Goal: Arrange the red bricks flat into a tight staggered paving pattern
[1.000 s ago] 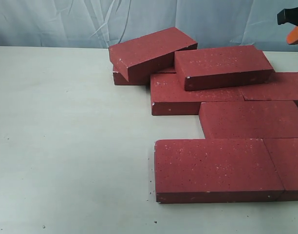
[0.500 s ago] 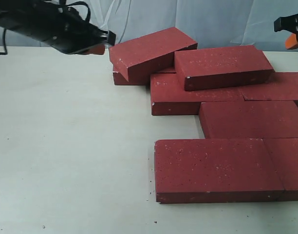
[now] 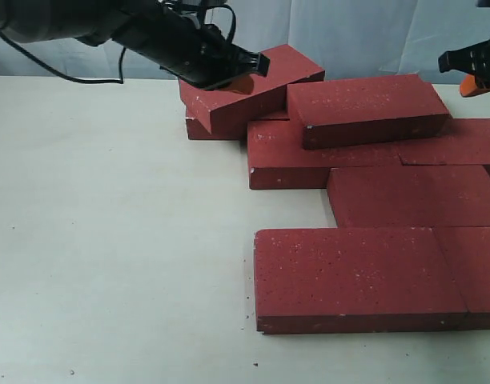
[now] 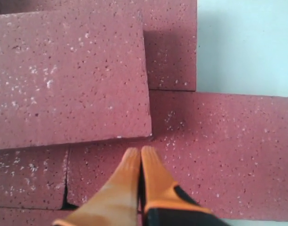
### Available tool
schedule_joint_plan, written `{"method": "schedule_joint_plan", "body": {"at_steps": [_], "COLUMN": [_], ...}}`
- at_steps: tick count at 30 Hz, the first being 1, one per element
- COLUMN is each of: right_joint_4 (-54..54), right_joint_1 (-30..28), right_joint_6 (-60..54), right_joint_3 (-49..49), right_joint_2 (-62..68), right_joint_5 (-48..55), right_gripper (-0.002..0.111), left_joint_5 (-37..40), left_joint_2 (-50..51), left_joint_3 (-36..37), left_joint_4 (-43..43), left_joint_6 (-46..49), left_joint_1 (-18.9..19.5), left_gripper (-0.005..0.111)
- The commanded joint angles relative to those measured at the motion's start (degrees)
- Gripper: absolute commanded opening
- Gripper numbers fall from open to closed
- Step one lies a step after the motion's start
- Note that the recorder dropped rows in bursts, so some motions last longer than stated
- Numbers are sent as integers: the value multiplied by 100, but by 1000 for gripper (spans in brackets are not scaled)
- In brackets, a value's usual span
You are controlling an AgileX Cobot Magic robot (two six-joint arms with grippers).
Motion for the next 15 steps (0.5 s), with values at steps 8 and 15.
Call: {"method": "schedule_joint_plan", "body": {"at_steps": [8, 15], "right_joint_4": [-110, -123], "right_joint_1": [-27, -27], "right_joint_6": [-9, -9], "right_joint_3": [-1222, -1765], "right_joint_2": [881, 1420], "right_joint_5": [373, 462], "right_gripper": [-1, -1], "left_joint_5": [54, 1], "left_joint_2": [915, 1234], "left_joint_3": [-1184, -1692], "left_joint_4": [151, 632], "left_joint_6": [-29, -420], "left_joint_1": [-221, -221], "left_gripper": [0, 0]}}
